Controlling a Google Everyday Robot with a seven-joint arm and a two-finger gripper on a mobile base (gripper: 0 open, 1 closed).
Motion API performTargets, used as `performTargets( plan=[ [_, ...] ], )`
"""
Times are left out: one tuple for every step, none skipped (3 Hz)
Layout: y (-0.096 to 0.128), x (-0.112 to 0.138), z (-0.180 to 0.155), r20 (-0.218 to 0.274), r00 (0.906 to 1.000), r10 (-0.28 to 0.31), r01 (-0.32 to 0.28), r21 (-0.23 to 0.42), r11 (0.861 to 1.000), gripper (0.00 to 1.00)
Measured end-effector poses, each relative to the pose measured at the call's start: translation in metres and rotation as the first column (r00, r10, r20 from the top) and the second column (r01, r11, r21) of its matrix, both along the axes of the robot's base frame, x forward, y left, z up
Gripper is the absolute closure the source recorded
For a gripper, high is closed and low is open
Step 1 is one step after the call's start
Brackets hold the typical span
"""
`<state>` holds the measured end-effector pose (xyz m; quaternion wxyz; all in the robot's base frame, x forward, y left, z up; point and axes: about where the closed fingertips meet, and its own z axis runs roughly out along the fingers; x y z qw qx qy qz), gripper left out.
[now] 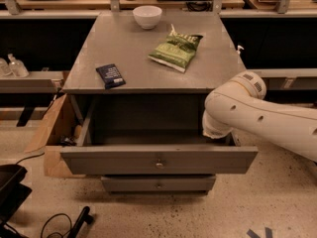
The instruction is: Open top drawer
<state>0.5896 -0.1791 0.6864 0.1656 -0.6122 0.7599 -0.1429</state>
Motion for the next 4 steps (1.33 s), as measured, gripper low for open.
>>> performTargets(
  plan=[
    [-0.006, 0.018, -0.011, 0.035, 0.9994, -0.007, 0.008, -0.011, 1.0, 1.0],
    [-0.012, 0.033, -0.024, 0.054, 0.9985, -0.014, 0.016, -0.029, 0.999, 1.0],
    [-0.018, 0.026, -0.044, 0.048, 0.9972, -0.056, 0.056, 0.011, 0.998, 1.0],
    [-0.006, -0.001, -0.049, 0.041, 0.997, -0.066, 0.064, 0.049, 0.997, 1.0]
  ],
)
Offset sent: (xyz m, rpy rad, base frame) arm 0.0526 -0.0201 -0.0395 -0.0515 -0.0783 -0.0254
